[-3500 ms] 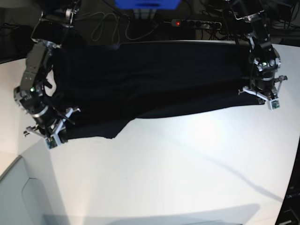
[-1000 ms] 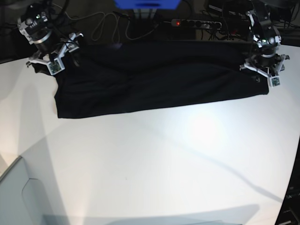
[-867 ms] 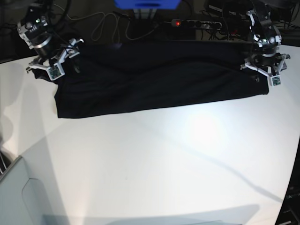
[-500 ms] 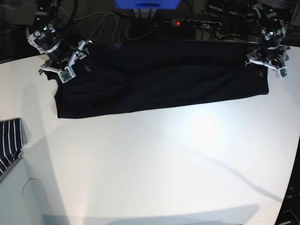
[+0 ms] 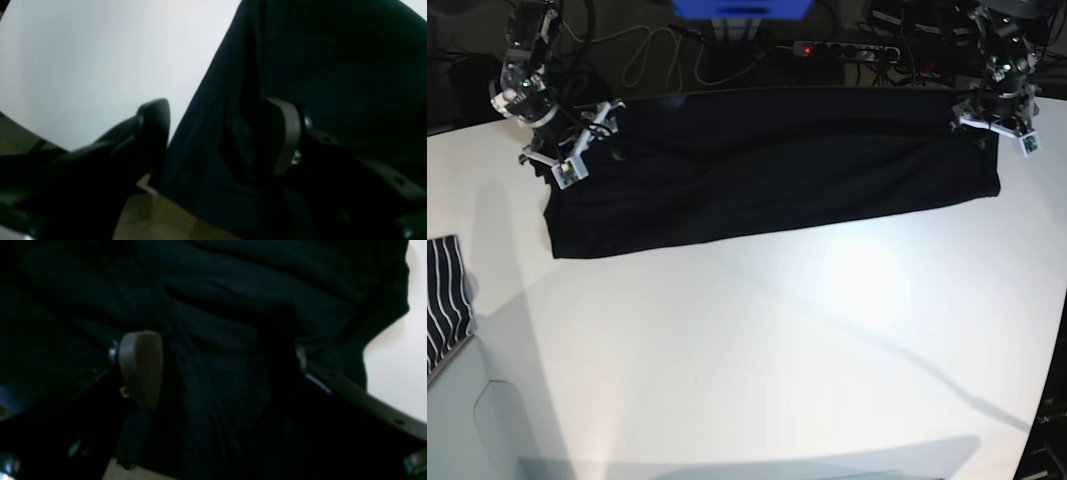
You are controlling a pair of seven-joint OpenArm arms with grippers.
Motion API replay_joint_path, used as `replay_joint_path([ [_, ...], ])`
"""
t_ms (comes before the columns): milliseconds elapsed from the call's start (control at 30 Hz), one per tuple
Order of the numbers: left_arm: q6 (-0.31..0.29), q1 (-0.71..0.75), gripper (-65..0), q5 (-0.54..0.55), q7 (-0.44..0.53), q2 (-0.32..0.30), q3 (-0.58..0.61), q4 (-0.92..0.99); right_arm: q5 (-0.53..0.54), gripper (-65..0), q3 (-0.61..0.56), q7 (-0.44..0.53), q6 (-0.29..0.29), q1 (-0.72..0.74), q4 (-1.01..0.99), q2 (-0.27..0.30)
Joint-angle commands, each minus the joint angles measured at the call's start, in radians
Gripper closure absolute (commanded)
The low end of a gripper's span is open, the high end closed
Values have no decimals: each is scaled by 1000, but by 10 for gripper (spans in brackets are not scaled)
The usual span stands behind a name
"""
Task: Fold the T-shirt properly
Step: 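Lay the black strip flat and release both grippers, then grasp the strip end with the left gripper and fold it toward the right gripper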
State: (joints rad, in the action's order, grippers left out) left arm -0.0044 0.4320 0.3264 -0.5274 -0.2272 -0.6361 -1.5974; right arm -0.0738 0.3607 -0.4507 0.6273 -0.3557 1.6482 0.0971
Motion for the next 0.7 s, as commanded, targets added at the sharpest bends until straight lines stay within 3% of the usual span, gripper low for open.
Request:
replay_joint_path([
  [0, 2, 5, -407, 0, 17, -11, -3, -8, 1, -469, 4, -12, 22, -1, 7, 10],
  [167, 2, 5, -405, 0, 17, -4, -3, 18, 1, -469, 4, -10, 22, 1, 11, 11],
  [233, 2, 3, -366, 1, 17, -4, 3, 38, 1, -469, 4, -10, 22, 1, 8, 10],
  [367, 2, 3, -177, 1, 26, -5, 28, 75, 1, -469, 4, -9, 22, 1, 7, 10],
  [467, 2, -12, 0, 1, 26, -4, 40, 76, 1, -469, 4, -9, 22, 1, 7, 10],
  [667, 2, -17, 0, 1, 19, -4, 32, 21, 1, -469, 4, -12, 22, 1, 8, 10],
])
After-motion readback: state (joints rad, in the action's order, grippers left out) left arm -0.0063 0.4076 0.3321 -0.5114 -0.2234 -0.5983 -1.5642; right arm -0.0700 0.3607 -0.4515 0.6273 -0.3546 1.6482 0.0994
